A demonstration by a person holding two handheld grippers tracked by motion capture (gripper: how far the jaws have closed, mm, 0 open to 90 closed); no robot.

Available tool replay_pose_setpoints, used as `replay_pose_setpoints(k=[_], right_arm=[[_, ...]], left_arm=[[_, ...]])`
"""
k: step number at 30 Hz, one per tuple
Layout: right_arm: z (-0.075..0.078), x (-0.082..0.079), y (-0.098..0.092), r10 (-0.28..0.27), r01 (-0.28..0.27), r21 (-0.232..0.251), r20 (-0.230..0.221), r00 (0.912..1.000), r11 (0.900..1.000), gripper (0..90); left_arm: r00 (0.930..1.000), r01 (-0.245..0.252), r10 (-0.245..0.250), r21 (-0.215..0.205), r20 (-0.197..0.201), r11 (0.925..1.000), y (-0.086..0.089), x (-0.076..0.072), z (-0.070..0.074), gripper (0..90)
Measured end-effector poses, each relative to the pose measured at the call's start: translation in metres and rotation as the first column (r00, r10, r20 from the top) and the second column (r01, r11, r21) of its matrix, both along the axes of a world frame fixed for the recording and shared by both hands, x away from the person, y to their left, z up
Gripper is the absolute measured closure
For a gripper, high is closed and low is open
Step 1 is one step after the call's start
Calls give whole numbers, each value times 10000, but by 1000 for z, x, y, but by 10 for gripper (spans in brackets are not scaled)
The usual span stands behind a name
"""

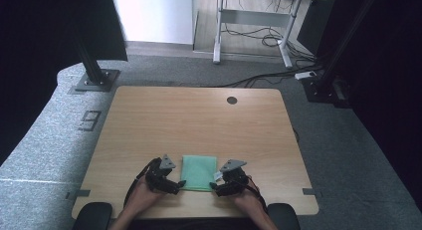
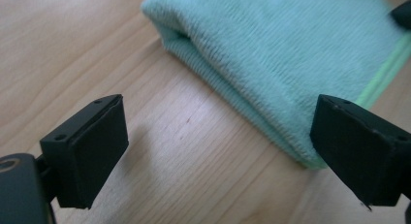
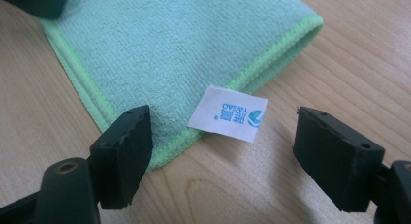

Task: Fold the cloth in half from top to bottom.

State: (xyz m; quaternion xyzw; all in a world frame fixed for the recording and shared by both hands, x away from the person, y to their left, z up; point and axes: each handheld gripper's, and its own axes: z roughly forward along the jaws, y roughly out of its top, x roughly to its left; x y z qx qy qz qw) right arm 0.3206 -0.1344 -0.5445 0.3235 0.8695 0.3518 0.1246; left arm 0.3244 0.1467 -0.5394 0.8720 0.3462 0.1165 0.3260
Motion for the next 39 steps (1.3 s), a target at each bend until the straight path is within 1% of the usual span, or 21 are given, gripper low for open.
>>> replay_pose_setpoints(k=[1,4,5,8,9,13,16,22,26,32,39], right_arm=[[0,1,1,-27,27,-6,19,10000,10000,220],[0,3,1,-92,93,-49,108,9999,9999,227],[0,5,0,-101,102,-67,108,9999,9999,231],[0,11,0,-202,202,-25,148,9997,9998,232],[0,13,-1,-246,246,-27,170,9996,9997,232],[0,21,-1,-406,406,33,90,9991,9992,229],[-1,27,-2,-515,515,74,53,9987,9986,226],[0,44,-2,-861,863,-92,225,9960,9962,225],[0,55,-2,-1058,1063,-142,299,9939,9942,225],[0,71,-5,-1383,1384,-33,176,9902,9904,225],[0,85,-6,-1638,1638,44,83,9865,9865,225]], left_arm=[[10000,-21,20,-40,-62,10000,0,2,-1,67],[9999,-36,34,152,99,9999,-4,8,-4,38],[9999,-98,97,118,85,9999,-4,10,-4,31],[9993,-353,351,-175,-96,9992,-2,20,-8,6],[9993,-380,380,-198,-40,9991,-2,23,-8,0],[9991,-413,415,-201,106,9989,-3,33,-9,0],[9986,-506,510,-234,135,9984,-4,42,-9,0],[9973,-733,735,-266,83,9970,-6,61,-9,0],[9969,-785,788,-267,89,9966,-7,70,-9,0],[9958,-911,915,-302,93,9954,-9,82,-10,0],[9948,-1011,1014,-289,84,9945,-11,97,-10,0]])
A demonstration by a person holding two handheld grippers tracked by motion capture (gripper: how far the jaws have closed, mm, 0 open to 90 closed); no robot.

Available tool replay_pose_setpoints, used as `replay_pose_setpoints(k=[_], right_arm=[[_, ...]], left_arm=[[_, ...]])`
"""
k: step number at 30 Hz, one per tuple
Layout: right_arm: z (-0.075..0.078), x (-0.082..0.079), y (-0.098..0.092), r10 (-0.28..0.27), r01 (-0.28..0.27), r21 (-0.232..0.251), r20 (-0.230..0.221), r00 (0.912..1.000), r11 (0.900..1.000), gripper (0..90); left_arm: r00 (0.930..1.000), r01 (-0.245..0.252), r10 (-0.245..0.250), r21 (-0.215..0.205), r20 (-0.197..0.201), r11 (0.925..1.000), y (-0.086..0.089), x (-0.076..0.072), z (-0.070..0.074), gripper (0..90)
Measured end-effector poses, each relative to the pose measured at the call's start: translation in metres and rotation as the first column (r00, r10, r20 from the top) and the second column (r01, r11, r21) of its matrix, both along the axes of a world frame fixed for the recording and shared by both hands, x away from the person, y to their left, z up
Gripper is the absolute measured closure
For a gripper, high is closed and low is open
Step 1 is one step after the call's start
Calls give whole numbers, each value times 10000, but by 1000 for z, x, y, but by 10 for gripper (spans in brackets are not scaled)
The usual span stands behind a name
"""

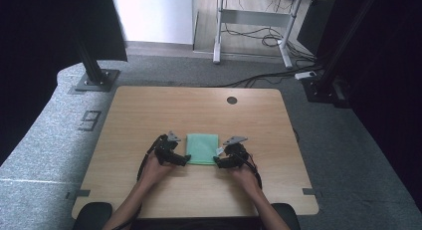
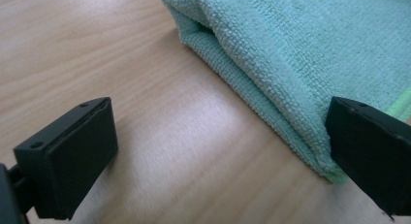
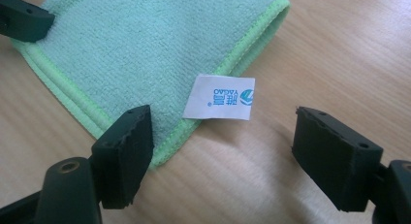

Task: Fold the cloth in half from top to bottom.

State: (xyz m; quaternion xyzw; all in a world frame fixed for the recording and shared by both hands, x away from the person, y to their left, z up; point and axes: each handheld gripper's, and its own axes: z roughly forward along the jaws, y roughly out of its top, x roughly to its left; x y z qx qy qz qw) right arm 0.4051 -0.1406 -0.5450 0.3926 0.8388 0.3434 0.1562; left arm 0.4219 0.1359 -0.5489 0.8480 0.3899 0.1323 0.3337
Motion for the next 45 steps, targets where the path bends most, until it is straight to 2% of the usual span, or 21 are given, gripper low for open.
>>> replay_pose_setpoints(k=[14,29,36,38,40,45], right_arm=[[1,25,0,-425,426,-96,51,9991,9990,226],[-1,43,1,-699,699,178,-8,9976,9974,228],[-1,42,0,-578,574,240,165,9982,9981,254],[0,41,1,-497,492,214,213,9985,9986,254],[3,40,0,-387,382,161,289,9988,9991,248],[14,35,-3,-297,277,493,389,9988,9984,218]], left_arm=[[9996,-299,299,-14,-3,9996,-3,24,0,0],[9985,-542,542,-20,-25,9985,-2,43,0,0],[9982,-602,602,-99,-56,9981,-1,43,0,0],[9970,-722,716,-218,-294,9972,0,43,4,0],[9976,-670,667,-180,-166,9976,0,40,8,2],[9991,-264,275,-343,320,9991,1,25,28,21]])
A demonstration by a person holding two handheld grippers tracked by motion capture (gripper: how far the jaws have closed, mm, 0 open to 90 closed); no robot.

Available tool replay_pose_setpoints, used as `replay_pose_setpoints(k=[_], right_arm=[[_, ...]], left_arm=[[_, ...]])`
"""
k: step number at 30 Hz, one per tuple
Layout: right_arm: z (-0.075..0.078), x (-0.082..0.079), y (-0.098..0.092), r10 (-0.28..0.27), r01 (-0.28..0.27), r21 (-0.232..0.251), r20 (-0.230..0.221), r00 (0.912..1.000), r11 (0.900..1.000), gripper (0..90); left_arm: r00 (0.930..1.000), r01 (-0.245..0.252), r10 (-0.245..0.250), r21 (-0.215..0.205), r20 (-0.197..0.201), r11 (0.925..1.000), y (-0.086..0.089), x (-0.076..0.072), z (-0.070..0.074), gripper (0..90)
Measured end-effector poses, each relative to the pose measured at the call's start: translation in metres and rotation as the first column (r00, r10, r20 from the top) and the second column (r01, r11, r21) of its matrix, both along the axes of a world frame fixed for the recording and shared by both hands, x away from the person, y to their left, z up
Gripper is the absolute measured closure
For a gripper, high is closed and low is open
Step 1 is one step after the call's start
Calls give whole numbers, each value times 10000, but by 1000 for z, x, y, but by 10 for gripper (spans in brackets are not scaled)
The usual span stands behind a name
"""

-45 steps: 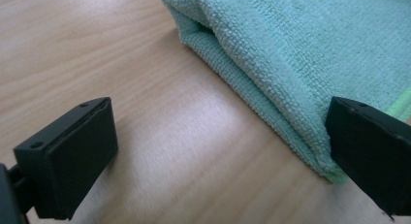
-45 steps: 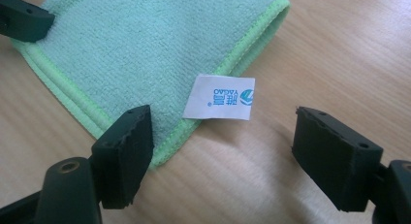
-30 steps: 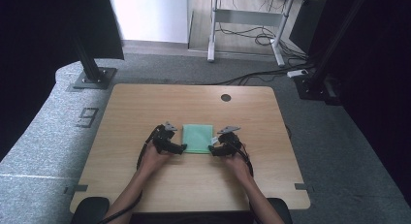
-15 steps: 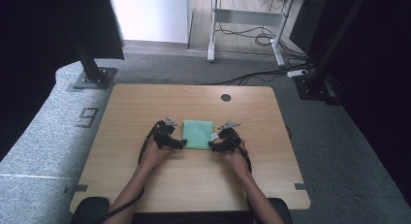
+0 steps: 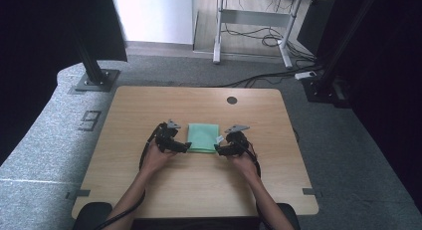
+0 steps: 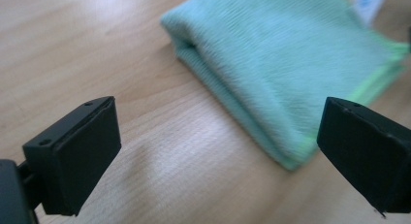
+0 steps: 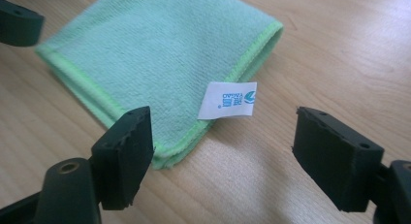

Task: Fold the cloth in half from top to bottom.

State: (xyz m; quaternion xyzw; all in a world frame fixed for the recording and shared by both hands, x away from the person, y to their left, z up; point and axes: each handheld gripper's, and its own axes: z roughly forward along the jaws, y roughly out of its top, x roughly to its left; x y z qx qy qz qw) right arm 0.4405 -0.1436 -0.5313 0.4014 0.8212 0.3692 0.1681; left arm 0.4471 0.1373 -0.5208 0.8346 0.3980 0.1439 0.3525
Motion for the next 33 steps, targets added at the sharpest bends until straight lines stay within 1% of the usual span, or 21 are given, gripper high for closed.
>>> replay_pose_setpoints(k=[2,5,8,11,13,16,19,22,25,26,28,31,33], right_arm=[[6,-4,-1,71,-70,-57,72,9999,10000,202],[15,-14,-4,223,-221,-91,242,9995,9997,167],[20,-22,-8,347,-344,-113,264,9990,9993,142],[23,-32,-14,515,-510,-234,203,9985,9984,134],[26,-40,-19,573,-564,-326,248,9981,9979,133],[28,-49,-25,540,-530,-340,263,9982,9980,103],[30,-59,-32,460,-450,-371,260,9986,9983,57],[28,-68,-40,381,-364,-524,304,9988,9980,14],[23,-76,-49,134,-125,-398,223,9997,9991,0],[21,-78,-52,66,-57,-410,225,9997,9991,0],[15,-82,-58,-64,72,-471,164,9998,9989,0],[6,-84,-66,-220,227,-509,135,9997,9984,0],[0,-84,-71,-343,346,-544,62,9994,9979,0]], left_arm=[[9999,145,-144,-119,89,9998,2,-7,7,22],[9993,350,-346,-239,163,9991,8,-18,14,22],[9985,507,-506,-50,198,9987,13,-31,17,20],[9984,490,-494,130,278,9987,19,-43,18,14],[9984,492,-498,235,272,9985,23,-51,18,9],[9985,509,-514,271,194,9983,31,-64,17,5],[9985,465,-475,389,277,9982,38,-76,14,0],[9988,402,-415,506,241,9979,46,-86,9,0],[9993,322,-334,636,178,9975,52,-93,1,0],[9996,253,-262,675,127,9974,54,-96,-4,0],[9998,213,-216,718,32,9972,57,-100,-10,0],[9998,195,-186,799,-119,9966,58,-101,-17,0],[9996,164,-141,959,-244,9953,58,-100,-23,0]])
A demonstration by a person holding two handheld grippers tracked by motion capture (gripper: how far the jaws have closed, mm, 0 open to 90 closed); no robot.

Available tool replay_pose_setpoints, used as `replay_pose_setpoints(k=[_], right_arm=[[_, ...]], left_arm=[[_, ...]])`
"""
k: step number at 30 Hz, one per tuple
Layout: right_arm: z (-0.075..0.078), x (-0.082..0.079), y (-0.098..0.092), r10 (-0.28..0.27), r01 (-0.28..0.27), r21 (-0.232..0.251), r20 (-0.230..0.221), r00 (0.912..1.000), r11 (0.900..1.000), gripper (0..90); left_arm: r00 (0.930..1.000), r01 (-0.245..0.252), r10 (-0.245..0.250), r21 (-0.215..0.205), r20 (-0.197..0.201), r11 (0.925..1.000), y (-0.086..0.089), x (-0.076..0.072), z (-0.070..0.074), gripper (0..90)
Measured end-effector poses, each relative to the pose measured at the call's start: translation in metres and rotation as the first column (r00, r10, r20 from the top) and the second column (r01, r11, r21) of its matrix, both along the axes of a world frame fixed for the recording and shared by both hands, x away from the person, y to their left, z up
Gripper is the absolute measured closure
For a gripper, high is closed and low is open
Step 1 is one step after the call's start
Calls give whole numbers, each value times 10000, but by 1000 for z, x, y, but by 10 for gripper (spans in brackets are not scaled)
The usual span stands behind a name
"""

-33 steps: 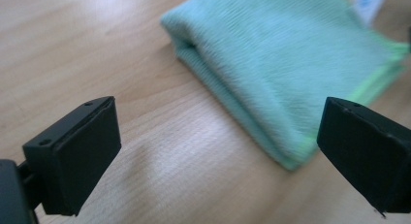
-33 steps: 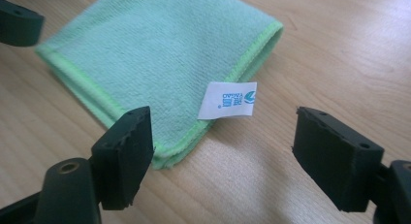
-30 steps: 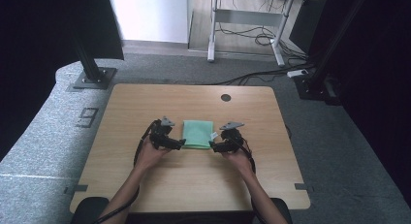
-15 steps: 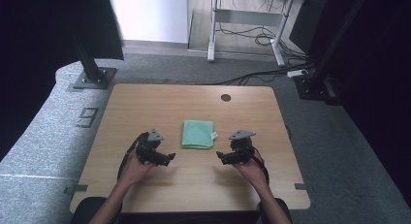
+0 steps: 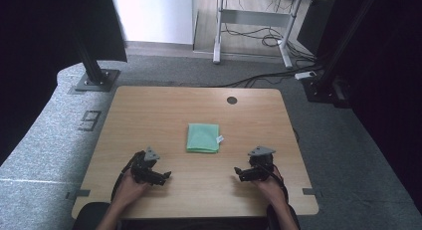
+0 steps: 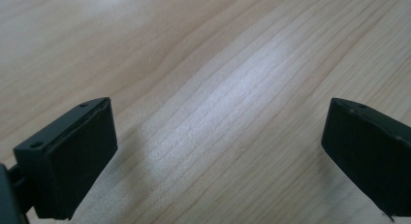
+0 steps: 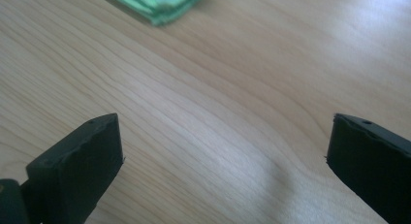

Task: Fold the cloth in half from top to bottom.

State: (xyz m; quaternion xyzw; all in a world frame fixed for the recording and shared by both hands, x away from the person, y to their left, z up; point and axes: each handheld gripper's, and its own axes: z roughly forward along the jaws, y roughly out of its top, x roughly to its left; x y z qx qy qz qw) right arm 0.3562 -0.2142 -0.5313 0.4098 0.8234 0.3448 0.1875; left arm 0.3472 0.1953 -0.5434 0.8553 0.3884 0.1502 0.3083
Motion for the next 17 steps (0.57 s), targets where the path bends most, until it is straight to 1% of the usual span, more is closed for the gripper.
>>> replay_pose_setpoints(k=[1,3,7,9,10,13,17], right_arm=[[-3,0,-1,-31,31,2,-33,10000,10000,0],[-8,1,-4,-26,26,-34,-127,9999,10000,0],[-18,2,-6,-57,59,81,-303,9995,10000,0],[-22,2,-5,-50,54,92,-383,9993,9999,0],[-24,2,-5,-29,35,166,-350,9994,9999,0],[-25,2,-5,-34,40,205,-267,9996,9998,0],[-25,3,-5,-33,39,201,-270,9996,9998,0]], left_arm=[[10000,-4,4,59,-46,10000,0,1,-2,0],[9999,-67,64,-210,-124,9998,1,2,-4,0],[10000,-14,13,-255,-17,9997,2,3,-5,0],[10000,40,-41,-278,-26,9996,2,3,-5,0],[10000,48,-48,-288,-22,9996,2,3,-5,0],[10000,49,-50,-282,-23,9996,2,3,-5,0],[10000,-3,2,-267,-24,9996,1,3,-5,0]])
